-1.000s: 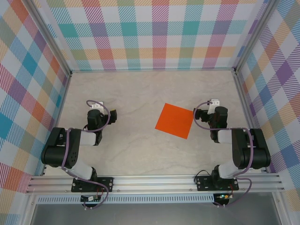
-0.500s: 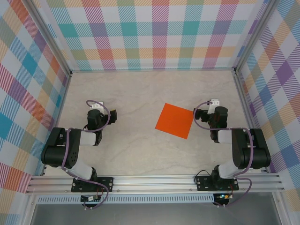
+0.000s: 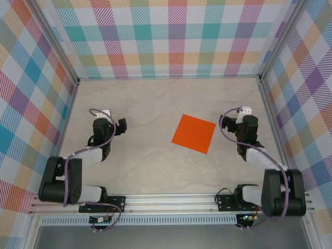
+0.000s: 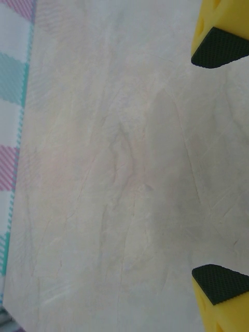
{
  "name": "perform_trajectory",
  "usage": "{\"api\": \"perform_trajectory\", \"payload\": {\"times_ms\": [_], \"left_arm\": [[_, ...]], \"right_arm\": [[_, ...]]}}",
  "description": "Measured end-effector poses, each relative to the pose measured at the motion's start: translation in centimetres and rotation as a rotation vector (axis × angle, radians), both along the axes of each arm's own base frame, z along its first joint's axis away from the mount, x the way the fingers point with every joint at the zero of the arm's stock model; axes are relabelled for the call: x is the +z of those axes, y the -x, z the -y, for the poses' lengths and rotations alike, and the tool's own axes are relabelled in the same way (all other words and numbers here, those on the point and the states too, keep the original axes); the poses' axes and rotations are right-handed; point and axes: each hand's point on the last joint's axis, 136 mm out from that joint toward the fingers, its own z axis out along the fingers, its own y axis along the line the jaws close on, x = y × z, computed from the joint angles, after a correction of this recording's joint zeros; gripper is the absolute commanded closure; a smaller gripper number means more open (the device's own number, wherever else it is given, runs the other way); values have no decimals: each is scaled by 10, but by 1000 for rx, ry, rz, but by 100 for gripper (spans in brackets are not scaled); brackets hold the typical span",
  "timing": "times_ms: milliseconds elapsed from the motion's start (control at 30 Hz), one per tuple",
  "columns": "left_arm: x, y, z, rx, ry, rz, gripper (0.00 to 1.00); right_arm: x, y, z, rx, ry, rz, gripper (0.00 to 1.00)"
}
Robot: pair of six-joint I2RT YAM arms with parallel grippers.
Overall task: Fold a paper plane with a square sheet of paper (pick it up from the middle)
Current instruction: Move the square sheet of paper to the center of the table.
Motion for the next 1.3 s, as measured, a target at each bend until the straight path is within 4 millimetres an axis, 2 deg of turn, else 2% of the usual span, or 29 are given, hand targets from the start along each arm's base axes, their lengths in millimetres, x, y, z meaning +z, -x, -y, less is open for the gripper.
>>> {"api": "perform_trajectory", "payload": {"times_ms": [167, 233, 300, 400, 600, 833, 1000, 1100, 1300], "left_arm": [[64, 1, -8, 112, 131, 9, 0], [81, 6, -8, 136, 183, -9, 0], [87, 13, -7, 149, 218, -49, 0], [85, 23, -1, 140, 255, -129, 0], [82, 37, 18, 67, 311, -267, 0], [66, 42, 28, 30, 334, -363, 0], [56, 44, 31, 23, 341, -406, 0], [52, 43, 32, 19, 344, -417, 0], [49, 43, 34, 14, 346, -429, 0]], "right_arm": [[59, 21, -2, -34, -118, 22, 0], [72, 29, -10, -16, -188, 0, 0], [73, 34, -17, -6, -260, -45, 0], [59, 38, -28, -5, -382, -168, 0], [7, 29, -54, -33, -530, -459, 0], [-40, 18, -113, -27, -548, -689, 0], [-67, 6, -143, -49, -512, -786, 0], [-85, 1, -149, -91, -470, -831, 0], [-109, -11, -147, -166, -345, -885, 0]]}}
